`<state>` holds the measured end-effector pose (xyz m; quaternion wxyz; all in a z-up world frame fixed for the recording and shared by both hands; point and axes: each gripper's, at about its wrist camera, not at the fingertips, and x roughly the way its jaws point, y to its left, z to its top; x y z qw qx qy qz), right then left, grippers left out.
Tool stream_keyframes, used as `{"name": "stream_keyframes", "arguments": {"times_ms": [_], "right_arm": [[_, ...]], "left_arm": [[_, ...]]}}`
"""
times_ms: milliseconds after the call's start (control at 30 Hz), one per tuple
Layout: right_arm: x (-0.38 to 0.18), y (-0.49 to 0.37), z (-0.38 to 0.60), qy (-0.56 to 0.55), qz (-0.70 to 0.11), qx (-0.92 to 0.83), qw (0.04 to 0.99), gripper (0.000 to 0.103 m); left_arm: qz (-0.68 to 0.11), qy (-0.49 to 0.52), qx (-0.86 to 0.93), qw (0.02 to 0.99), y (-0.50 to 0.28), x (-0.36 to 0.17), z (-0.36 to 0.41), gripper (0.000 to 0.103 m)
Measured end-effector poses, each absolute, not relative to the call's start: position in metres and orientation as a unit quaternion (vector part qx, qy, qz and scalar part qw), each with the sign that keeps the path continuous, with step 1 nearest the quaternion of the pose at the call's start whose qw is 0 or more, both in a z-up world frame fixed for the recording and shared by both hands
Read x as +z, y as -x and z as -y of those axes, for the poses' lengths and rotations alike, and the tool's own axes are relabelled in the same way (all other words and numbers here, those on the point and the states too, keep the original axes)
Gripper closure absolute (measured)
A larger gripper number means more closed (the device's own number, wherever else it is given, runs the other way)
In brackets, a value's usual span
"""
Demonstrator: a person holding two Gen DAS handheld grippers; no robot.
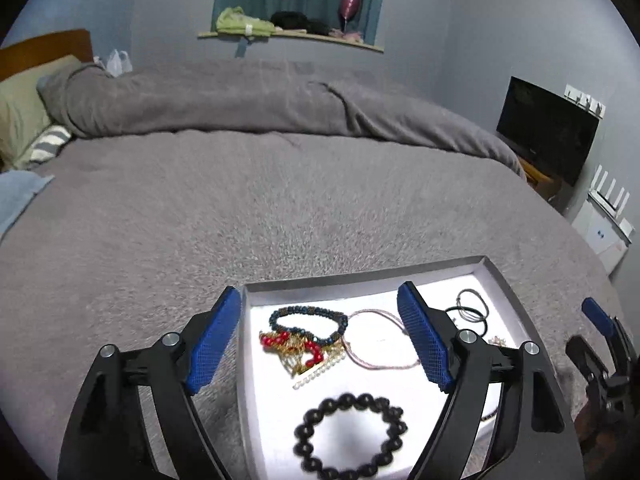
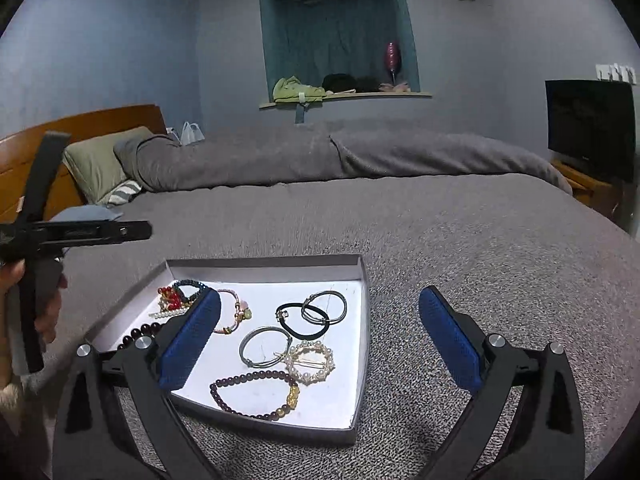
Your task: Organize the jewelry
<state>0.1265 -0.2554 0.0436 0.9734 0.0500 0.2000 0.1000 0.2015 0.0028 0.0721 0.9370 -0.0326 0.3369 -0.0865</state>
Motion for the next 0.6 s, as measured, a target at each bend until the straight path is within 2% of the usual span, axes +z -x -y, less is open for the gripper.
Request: {"name": "stream_keyframes", "arguments": {"times_ms": [433, 467, 533, 600], "right_arm": [[0.048, -0.103, 0.266, -0.095, -0.191, 0.097, 0.972, 0.005], [0.047, -0.100, 0.266, -0.098, -0.194, 0.098, 0.971, 0.005], [0.045, -0.093, 0.265, -0.105, -0.200, 0.101, 0.969, 0.005], [0.044, -0.086, 0.263, -0.104, -0.208, 0.102, 0.967, 0.005]], "left_arm": [[-0.321, 0.009, -0.067, 0.945, -0.121, 0.080, 0.005, 0.021], [-0.319, 0.011, -0.067, 0.945, -0.114, 0.077, 0.006, 0.020], [-0.317, 0.013, -0.066, 0.946, -0.100, 0.073, 0.005, 0.009], [-0.314, 0.017, -0.062, 0.947, -0.085, 0.068, 0.005, 0.009]]}}
